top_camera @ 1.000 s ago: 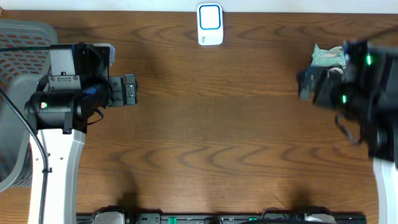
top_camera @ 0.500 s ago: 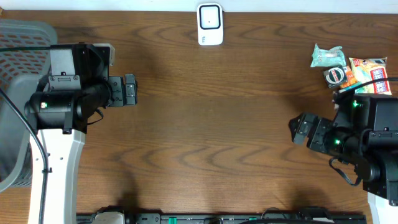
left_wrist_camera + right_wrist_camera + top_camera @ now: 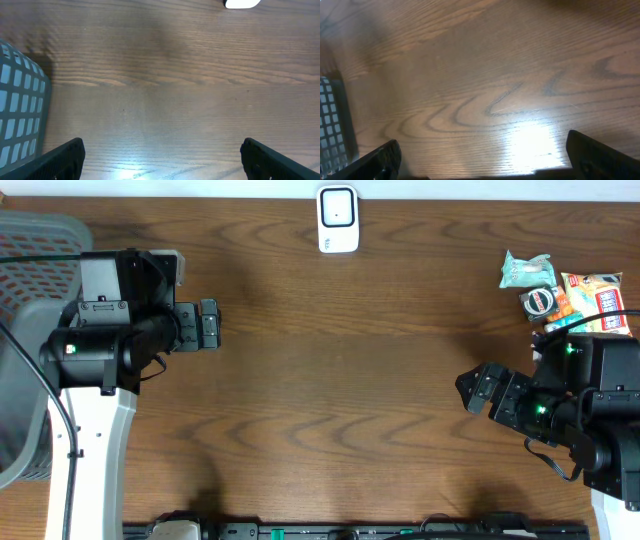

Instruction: Scan the item barcode

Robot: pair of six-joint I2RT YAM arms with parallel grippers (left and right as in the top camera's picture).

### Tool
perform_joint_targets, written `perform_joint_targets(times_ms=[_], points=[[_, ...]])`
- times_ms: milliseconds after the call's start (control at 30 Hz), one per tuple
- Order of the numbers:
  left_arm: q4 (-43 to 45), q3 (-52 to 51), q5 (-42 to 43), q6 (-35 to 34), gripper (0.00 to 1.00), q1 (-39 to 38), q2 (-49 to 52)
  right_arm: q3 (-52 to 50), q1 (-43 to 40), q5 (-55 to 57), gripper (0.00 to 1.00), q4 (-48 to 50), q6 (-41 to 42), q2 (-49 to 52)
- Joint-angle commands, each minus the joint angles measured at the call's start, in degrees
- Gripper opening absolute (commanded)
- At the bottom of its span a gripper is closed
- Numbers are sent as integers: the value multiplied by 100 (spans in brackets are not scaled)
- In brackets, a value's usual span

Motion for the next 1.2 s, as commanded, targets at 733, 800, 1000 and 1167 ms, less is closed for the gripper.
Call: perform_joint_targets(times_ms=[733, 800, 1000, 1167], points=[[-13, 42, -35, 59, 98, 31, 17, -2640, 61, 205, 99, 3110, -2033, -1554], [-13, 42, -35, 59, 98, 31, 17, -3049, 61, 203, 99, 3539, -2201, -1867], [-13, 42, -35, 59, 98, 31, 17, -4269, 61, 205, 99, 4981, -2409, -2791], [-13, 42, -35, 59, 98, 31, 17, -5115, 61, 208, 99, 6133, -2514, -3469]])
